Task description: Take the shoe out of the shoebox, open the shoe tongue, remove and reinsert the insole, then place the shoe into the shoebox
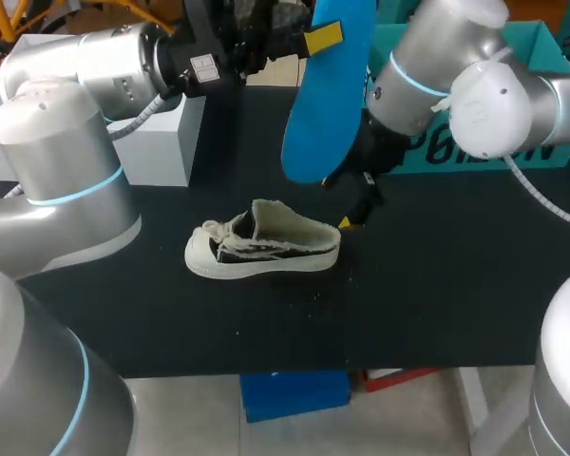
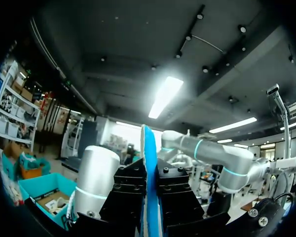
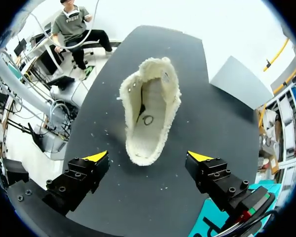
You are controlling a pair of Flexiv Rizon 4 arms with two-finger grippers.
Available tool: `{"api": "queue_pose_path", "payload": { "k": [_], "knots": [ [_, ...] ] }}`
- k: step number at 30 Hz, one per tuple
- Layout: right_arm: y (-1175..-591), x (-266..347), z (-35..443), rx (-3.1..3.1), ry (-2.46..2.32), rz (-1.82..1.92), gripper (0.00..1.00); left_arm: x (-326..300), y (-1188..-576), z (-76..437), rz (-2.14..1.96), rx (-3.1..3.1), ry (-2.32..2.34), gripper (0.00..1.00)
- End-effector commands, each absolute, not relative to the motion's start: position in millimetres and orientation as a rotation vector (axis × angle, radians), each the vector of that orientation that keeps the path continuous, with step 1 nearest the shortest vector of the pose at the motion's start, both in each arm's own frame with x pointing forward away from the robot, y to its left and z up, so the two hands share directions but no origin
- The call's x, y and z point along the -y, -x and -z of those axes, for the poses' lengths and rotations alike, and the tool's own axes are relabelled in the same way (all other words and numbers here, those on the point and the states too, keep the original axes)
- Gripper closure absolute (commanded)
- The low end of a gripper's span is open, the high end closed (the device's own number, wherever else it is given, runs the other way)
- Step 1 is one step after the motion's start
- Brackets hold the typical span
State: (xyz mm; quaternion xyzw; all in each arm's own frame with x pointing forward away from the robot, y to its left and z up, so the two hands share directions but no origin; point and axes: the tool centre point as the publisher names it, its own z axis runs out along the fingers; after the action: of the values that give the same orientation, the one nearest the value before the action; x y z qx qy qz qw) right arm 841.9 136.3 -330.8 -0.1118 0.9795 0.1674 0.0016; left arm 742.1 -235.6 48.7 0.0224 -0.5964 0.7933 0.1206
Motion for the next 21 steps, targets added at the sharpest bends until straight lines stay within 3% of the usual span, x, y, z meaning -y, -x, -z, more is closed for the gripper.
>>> {"api": "queue_pose_path", "payload": {
  "k": [1,21],
  "knots": [
    [-842.5,-145.0,330.6,-3.095,0.325,-0.062,0.0,236.2,-742.0,-48.0,-2.316,1.744,-0.063,1.0],
    [-835.3,-166.2,357.9,-3.106,0.247,-0.196,0.0,236.2,-742.0,-48.0,-2.316,1.744,-0.063,1.0]
  ]
}}
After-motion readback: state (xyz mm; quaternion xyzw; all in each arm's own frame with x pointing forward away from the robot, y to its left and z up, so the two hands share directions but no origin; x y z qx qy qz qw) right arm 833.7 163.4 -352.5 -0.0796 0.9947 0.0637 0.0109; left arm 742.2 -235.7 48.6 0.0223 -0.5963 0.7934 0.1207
